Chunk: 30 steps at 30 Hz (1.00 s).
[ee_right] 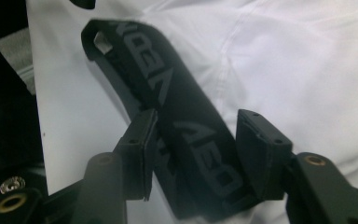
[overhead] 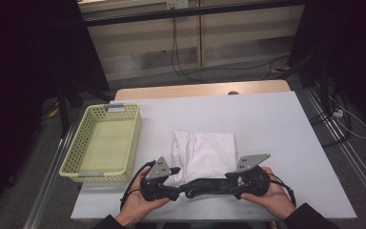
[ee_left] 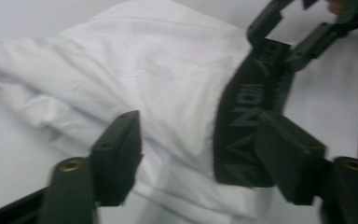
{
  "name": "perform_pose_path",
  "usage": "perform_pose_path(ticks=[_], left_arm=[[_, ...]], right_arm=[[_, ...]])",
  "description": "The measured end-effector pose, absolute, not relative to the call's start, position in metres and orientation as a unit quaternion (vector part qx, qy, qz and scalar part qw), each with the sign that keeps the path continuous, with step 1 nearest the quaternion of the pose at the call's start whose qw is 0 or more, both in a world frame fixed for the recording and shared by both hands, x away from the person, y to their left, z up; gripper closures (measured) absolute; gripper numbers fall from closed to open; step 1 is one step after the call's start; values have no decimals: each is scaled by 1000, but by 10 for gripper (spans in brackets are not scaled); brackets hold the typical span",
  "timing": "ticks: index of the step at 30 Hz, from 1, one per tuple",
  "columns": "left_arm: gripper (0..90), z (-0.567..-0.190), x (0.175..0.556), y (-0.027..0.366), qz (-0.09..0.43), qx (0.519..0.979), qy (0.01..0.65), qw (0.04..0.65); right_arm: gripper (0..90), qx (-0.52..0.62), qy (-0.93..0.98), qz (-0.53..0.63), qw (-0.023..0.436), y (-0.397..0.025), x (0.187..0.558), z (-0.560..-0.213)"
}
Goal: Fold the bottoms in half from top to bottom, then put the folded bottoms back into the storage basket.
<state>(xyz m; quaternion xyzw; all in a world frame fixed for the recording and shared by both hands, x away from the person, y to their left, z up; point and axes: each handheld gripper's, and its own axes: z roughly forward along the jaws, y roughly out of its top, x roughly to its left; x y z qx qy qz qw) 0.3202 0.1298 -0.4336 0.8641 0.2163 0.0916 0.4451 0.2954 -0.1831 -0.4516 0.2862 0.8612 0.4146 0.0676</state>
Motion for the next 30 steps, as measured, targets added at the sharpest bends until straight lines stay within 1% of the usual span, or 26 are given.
perform_pose_path(ticks=[1, 3, 4, 8, 9, 15, 16, 18, 21, 24, 26, 28, 30], left_arm=[[264, -433, 322, 132, 93, 861, 222, 447], [227, -433, 324, 133, 95, 858, 229, 450], [196, -433, 327, 136, 108, 854, 237, 449], [131, -435, 331, 138, 124, 849, 255, 446], [113, -435, 331, 138, 124, 849, 255, 446], [89, -438, 337, 140, 132, 847, 269, 439], [79, -438, 337, 140, 139, 846, 271, 439], [73, -438, 338, 140, 139, 845, 272, 440], [67, -438, 338, 141, 140, 843, 273, 442], [61, -439, 341, 141, 137, 845, 274, 437], [61, -440, 342, 142, 136, 846, 275, 436], [59, -440, 343, 143, 139, 843, 277, 440], [56, -441, 344, 143, 144, 840, 280, 442]], right_arm=[[443, 289, 858, 420, 70, -183, 296, -451], [424, 292, 854, 424, 75, -181, 298, -451], [401, 290, 854, 426, 79, -179, 298, -450], [320, 289, 854, 424, 88, -174, 300, -451], [320, 290, 853, 424, 89, -173, 300, -452], [304, 290, 851, 429, 90, -173, 300, -453], [302, 295, 849, 430, 82, -173, 300, -452], [302, 295, 849, 430, 83, -172, 299, -450], [252, 291, 849, 434, 73, -170, 299, -449], [242, 284, 852, 434, 72, -166, 298, -448], [245, 285, 853, 432, 70, -163, 298, -448], [277, 282, 853, 433, 67, -162, 299, -448], [272, 282, 853, 434, 63, -160, 298, -449]])
